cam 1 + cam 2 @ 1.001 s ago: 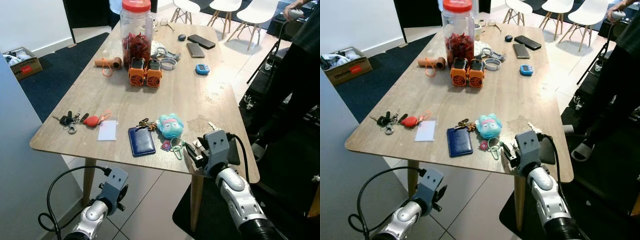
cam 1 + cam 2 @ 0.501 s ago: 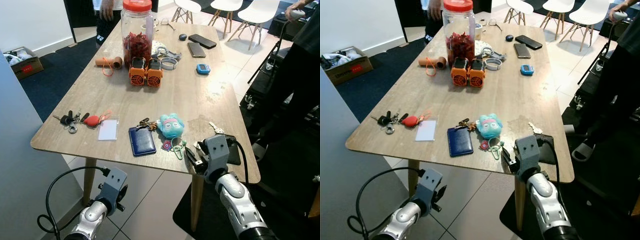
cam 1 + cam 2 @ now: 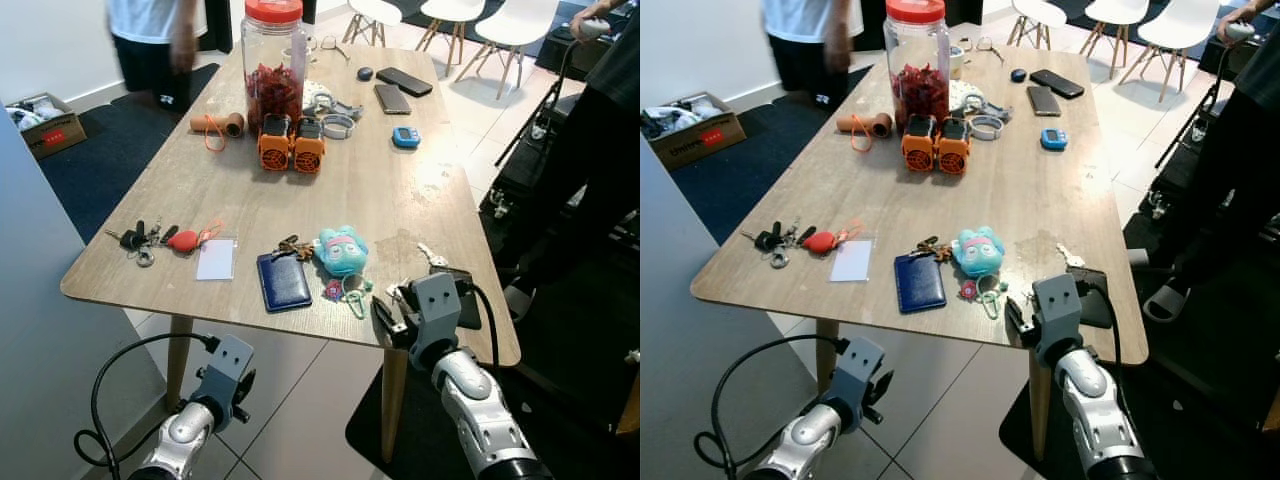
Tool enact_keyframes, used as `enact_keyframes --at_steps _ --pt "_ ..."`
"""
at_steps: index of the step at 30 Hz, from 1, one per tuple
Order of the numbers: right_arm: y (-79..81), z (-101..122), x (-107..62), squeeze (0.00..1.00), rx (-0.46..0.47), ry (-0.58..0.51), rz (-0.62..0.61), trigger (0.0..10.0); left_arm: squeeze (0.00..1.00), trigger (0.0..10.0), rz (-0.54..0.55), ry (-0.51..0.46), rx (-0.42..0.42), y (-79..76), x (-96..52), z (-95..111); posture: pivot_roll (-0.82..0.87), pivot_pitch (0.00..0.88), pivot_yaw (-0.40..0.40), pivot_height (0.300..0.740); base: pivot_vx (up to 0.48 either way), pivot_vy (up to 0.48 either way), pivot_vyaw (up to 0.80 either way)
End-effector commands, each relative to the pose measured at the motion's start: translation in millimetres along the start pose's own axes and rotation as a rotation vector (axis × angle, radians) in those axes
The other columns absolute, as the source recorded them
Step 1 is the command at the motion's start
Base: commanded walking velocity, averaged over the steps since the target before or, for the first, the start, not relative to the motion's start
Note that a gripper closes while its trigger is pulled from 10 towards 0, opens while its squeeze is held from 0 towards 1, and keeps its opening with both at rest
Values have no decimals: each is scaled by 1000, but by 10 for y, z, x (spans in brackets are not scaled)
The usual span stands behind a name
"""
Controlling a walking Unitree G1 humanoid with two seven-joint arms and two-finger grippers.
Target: Hang keys on a hook
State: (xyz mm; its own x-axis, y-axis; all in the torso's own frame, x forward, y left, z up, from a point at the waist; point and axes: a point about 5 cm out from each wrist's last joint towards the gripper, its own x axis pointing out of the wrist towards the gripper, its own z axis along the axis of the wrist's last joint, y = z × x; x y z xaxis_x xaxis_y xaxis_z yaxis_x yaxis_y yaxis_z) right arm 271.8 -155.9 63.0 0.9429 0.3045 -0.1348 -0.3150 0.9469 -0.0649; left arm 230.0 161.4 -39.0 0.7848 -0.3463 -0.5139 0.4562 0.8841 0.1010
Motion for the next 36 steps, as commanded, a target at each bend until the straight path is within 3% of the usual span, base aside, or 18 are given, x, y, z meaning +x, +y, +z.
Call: enact_keyframes --at_steps 1,22,23,25,26,28,29,33,36 --pt "-9 -26 -28 0 7 16 -10 10000 0 10000 -4 -1 2 3 -13 -11 68 51 -54 740 0 0 0" --pt "-27 -11 -85 0 54 1 -31 10000 0 10000 -15 -8 -2 -11 -11 -4 65 54 -50 740 0 0 0" --pt "-21 -12 -87 0 56 2 -30 9098 0 10000 -16 -9 -3 -12 -10 -2 65 54 -50 740 0 0 0" --pt "-19 -12 -87 0 57 2 -30 9098 0 10000 -16 -9 -3 -12 -11 -3 65 54 -50 740 0 0 0" --pt "-17 -12 -88 0 58 2 -29 7608 0 10000 -16 -9 -2 -11 -12 -4 65 54 -49 740 0 0 0" --pt "-15 -11 -89 0 59 2 -28 7020 0 10000 -16 -8 -2 -11 -12 -5 65 54 -49 740 0 0 0" --pt "-14 -11 -89 0 60 2 -28 5490 0 10000 -16 -8 -2 -11 -12 -5 65 54 -49 740 0 0 0" --pt "-5 -13 -88 0 61 1 -26 3922 0 10000 -17 -8 -1 -11 -15 -8 66 54 -48 740 0 0 0" --pt "-2 -13 -88 0 62 1 -25 3373 0 10000 -17 -7 -1 -11 -16 -9 67 53 -48 740 0 0 0"
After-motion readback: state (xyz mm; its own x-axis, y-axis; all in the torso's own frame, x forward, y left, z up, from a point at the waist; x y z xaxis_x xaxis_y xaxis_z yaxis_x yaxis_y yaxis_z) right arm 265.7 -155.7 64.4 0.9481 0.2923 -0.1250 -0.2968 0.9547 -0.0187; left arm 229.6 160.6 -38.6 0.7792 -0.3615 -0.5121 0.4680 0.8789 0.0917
